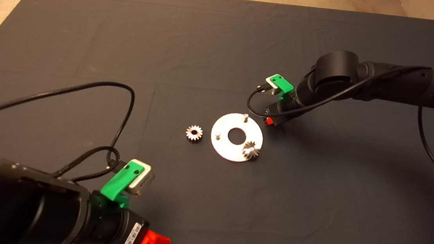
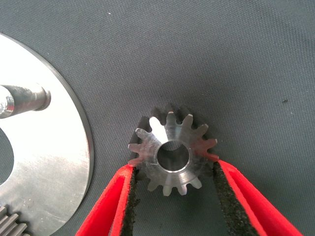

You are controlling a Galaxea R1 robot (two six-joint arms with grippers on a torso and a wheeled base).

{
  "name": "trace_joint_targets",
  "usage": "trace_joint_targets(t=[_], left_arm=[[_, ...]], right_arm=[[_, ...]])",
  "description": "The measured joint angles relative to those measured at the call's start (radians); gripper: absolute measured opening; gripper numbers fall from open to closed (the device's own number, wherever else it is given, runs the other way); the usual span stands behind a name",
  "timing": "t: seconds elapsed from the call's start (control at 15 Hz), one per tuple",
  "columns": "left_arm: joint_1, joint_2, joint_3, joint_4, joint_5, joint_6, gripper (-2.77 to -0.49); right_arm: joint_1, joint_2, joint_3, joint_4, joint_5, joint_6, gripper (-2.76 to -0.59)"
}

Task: Install three planetary gears onto the carrier pins

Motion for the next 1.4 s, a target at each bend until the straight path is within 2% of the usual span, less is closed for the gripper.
trace_joint_targets(t=[0.73,1.0,1.13,1.27,1.4], left_arm=[[0.000,0.000,0.000,0.000,-0.001,0.000,-0.49],[0.000,0.000,0.000,0.000,-0.026,0.000,-0.49],[0.000,0.000,0.000,0.000,-0.027,0.000,-0.49],[0.000,0.000,0.000,0.000,-0.027,0.000,-0.49],[0.000,0.000,0.000,0.000,-0.027,0.000,-0.49]], right_arm=[[-0.001,-0.001,0.000,0.000,0.005,0.000,-2.45],[-0.002,-0.004,0.011,0.000,0.006,0.000,-2.48],[-0.001,-0.004,0.031,0.000,0.006,0.000,-2.51],[0.013,-0.004,0.062,0.000,0.006,0.001,-2.52],[0.049,-0.006,0.085,0.003,0.006,0.005,-2.52]])
